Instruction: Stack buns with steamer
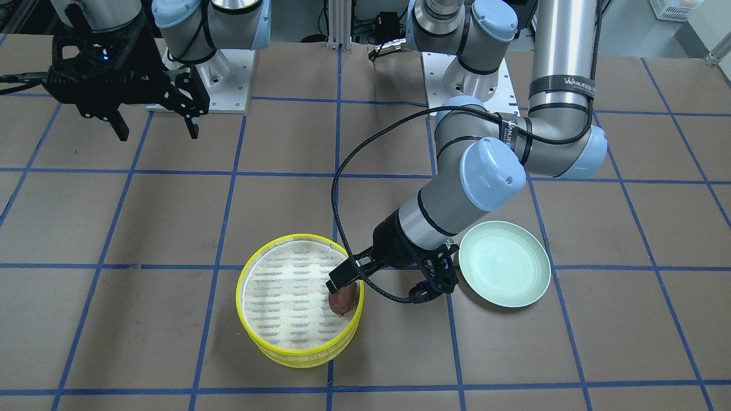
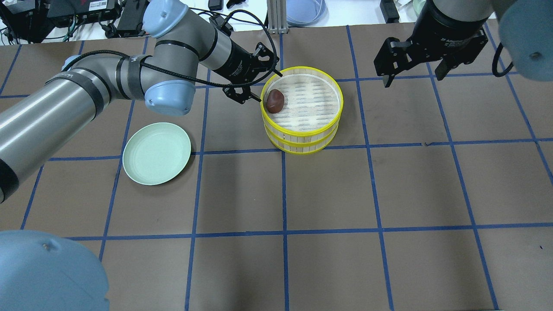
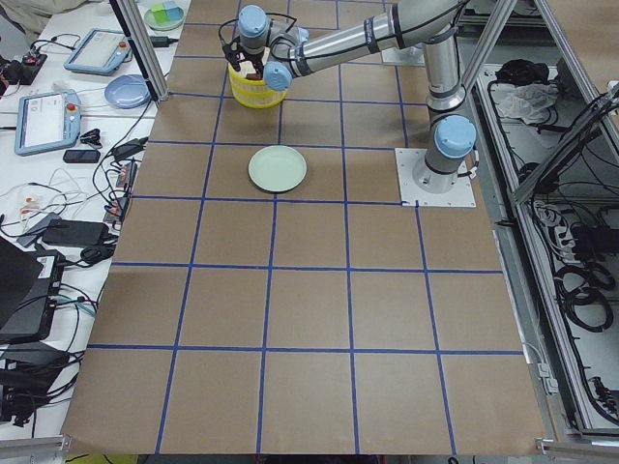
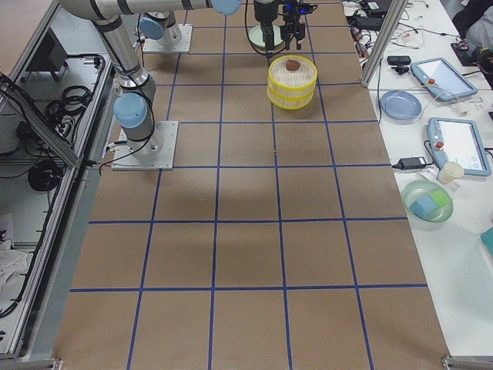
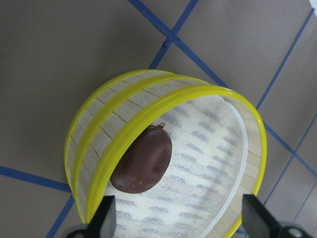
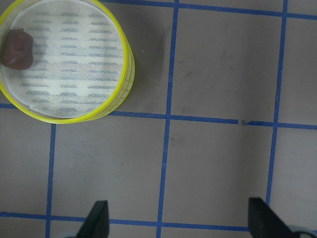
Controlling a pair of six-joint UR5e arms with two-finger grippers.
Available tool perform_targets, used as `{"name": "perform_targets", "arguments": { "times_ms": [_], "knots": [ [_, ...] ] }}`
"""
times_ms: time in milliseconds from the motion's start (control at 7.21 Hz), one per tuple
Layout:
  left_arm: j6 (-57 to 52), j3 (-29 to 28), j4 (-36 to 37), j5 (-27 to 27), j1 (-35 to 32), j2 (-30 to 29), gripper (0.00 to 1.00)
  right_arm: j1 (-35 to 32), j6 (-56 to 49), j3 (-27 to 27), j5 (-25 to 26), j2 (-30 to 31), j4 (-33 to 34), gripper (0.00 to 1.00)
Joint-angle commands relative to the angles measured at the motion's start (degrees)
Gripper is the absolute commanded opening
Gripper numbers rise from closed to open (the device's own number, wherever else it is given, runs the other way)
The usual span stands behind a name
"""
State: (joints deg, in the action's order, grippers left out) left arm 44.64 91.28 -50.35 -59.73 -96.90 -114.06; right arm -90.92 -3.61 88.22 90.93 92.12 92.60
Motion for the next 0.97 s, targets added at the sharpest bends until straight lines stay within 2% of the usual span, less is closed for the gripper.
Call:
{"name": "perform_targets", "arguments": {
  "times_ms": [0, 139, 277, 416, 693, 832],
  "knots": [
    [-10.1, -1.0, -1.5, -2.3, 2.0, 2.3, 1.00, -1.3, 3.0, -0.4, 0.0, 0.8, -0.1, 1.00],
    [-18.9, -1.2, -6.2, -8.5, 4.7, 3.6, 1.00, -3.3, 5.6, -0.5, 0.6, 0.9, 0.1, 1.00],
    [-26.1, -1.2, -9.6, -9.7, 8.1, 5.1, 1.00, -3.8, 6.9, -0.5, 0.7, 0.9, 0.1, 1.00],
    [-35.8, -1.2, -11.2, -13.1, 11.2, 6.6, 1.00, -3.8, 6.9, -0.5, 0.9, 0.8, -0.1, 1.00],
    [-45.6, -1.2, -18.3, -24.8, 14.1, 10.3, 1.00, -3.8, 6.9, -0.4, 1.1, 0.8, -0.2, 1.00],
    [-48.3, -1.3, -22.5, -28.0, 14.2, 12.6, 1.00, -3.8, 6.9, -0.4, 1.1, 0.7, -0.2, 1.00]
  ]
}}
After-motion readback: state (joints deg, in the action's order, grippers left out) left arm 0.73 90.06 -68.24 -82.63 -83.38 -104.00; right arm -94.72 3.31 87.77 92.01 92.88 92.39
